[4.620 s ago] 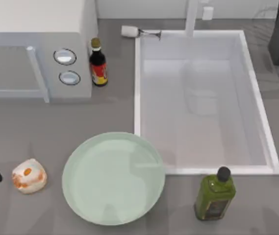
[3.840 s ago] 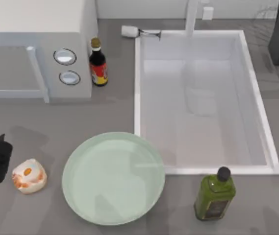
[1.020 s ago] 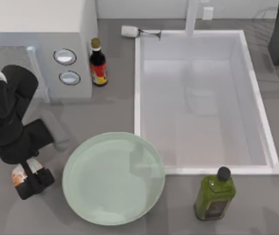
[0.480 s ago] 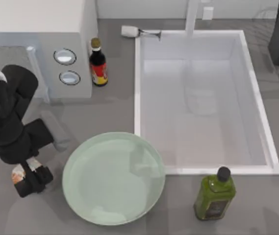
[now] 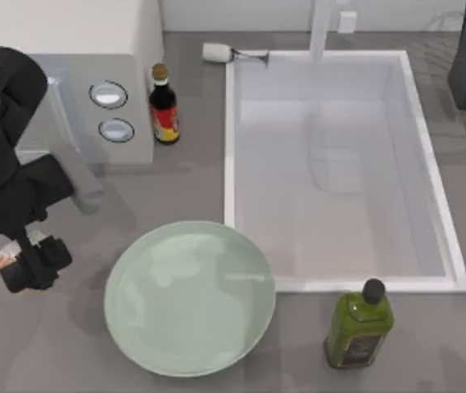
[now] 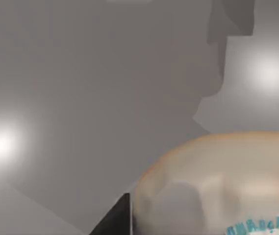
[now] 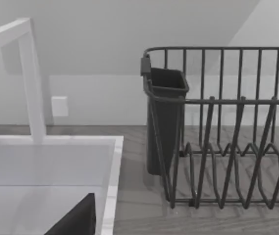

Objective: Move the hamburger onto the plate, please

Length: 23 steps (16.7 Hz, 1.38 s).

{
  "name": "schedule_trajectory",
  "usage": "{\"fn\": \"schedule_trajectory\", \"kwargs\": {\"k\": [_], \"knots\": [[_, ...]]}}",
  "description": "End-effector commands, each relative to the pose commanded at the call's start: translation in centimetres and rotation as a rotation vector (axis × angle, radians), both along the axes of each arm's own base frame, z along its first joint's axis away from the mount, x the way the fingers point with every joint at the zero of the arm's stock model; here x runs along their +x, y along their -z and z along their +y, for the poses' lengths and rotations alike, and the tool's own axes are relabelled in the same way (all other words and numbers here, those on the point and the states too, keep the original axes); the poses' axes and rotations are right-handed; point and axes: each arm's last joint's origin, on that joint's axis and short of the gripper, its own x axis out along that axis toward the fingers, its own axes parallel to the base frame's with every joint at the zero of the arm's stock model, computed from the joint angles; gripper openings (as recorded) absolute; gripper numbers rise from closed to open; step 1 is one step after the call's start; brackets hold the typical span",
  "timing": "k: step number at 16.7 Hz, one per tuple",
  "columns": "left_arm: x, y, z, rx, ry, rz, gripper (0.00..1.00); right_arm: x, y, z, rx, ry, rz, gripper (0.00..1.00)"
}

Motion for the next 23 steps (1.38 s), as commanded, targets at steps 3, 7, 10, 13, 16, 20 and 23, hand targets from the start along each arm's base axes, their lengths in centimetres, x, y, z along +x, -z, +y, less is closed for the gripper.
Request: {"fn": "schedule_trajectory", "kwargs": {"k": [3, 7, 10, 13, 16, 20, 23], "knots": [[-0.3, -2.5, 0.1, -0.005, -0.003, -0.023, 0.0, 0.0, 0.0, 0.0, 0.0, 0.0, 0.0, 1.0], [-0.2, -2.5, 0.1, -0.004, -0.003, -0.022, 0.0, 0.0, 0.0, 0.0, 0.0, 0.0, 0.0, 1.0], [-0.1, -2.5, -0.3, -0.004, 0.041, -0.02, 0.0, 0.0, 0.0, 0.0, 0.0, 0.0, 0.0, 1.0], [0.3, -2.4, -1.6, -0.004, 0.206, -0.018, 0.0, 0.0, 0.0, 0.0, 0.0, 0.0, 0.0, 1.0], [0.7, -2.2, -3.7, -0.004, 0.476, -0.007, 0.0, 0.0, 0.0, 0.0, 0.0, 0.0, 0.0, 1.0], [0.8, -1.4, -7.0, -0.012, 0.948, 0.02, 0.0, 0.0, 0.0, 0.0, 0.0, 0.0, 0.0, 1.0], [0.4, -0.7, -9.7, -0.027, 1.312, 0.045, 0.0, 0.0, 0.0, 0.0, 0.0, 0.0, 0.0, 1.0]]}}
